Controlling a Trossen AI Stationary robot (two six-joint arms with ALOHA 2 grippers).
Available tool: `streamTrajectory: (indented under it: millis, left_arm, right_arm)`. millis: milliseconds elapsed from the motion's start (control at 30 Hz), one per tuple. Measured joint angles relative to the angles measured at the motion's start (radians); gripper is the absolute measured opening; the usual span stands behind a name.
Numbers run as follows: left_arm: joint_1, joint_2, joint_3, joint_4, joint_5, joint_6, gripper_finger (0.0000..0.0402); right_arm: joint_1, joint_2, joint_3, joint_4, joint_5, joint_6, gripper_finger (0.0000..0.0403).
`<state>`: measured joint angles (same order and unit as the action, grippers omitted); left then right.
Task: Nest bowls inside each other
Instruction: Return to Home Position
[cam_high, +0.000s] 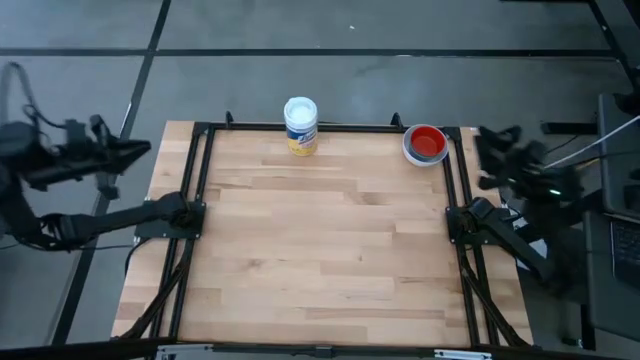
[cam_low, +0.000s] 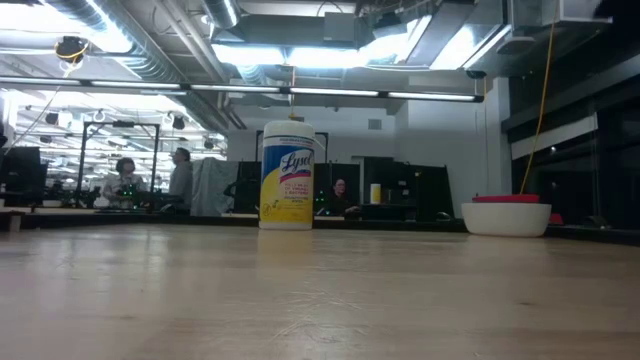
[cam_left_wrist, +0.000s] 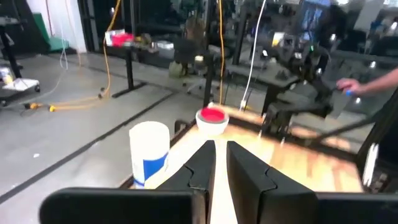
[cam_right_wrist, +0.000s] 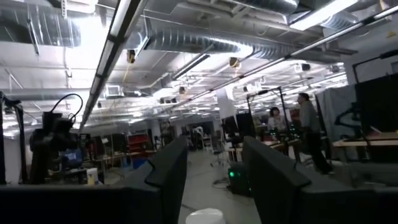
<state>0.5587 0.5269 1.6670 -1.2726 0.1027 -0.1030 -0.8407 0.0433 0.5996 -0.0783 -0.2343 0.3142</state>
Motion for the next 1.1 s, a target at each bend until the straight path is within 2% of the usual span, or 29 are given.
streamTrajectory:
  millis: [100, 167, 400, 567, 667, 800, 1100]
  left_arm:
    - [0.006, -0.082, -0.19, 0.085, 0.015, 0.021, 0.0034]
    - [0.006, -0.141, -0.339, 0.181, 0.031, 0.027, 0.0034]
    - [0.006, -0.319, -0.886, 0.664, 0.105, 0.03, 0.0035]
    - [0.006, -0.354, -1.161, 0.918, 0.163, -0.003, 0.0033]
    - [0.006, -0.355, -1.247, 1.014, 0.163, 0.007, 0.0032]
    - [0.006, -0.356, -1.289, 1.107, 0.163, 0.043, 0.0031]
    - [0.006, -0.355, -1.301, 1.063, 0.153, 0.116, 0.0031]
  right_arm:
    - [0.0, 0.043, -0.145, 0.201, -0.031, 0.016, 0.0156]
    - [0.0, 0.08, -0.204, 0.272, -0.054, 0.016, 0.0155]
    - [0.0, 0.194, -0.267, 0.288, -0.129, -0.029, 0.0162]
    - [0.0, 0.242, -0.267, 0.283, -0.17, -0.106, 0.0168]
    - [0.0, 0.274, -0.267, 0.256, -0.177, -0.168, 0.0168]
    - [0.0, 0.314, -0.324, 0.259, -0.185, -0.217, 0.0161]
    - [-0.001, 0.317, -0.587, 0.584, -0.19, -0.19, 0.014]
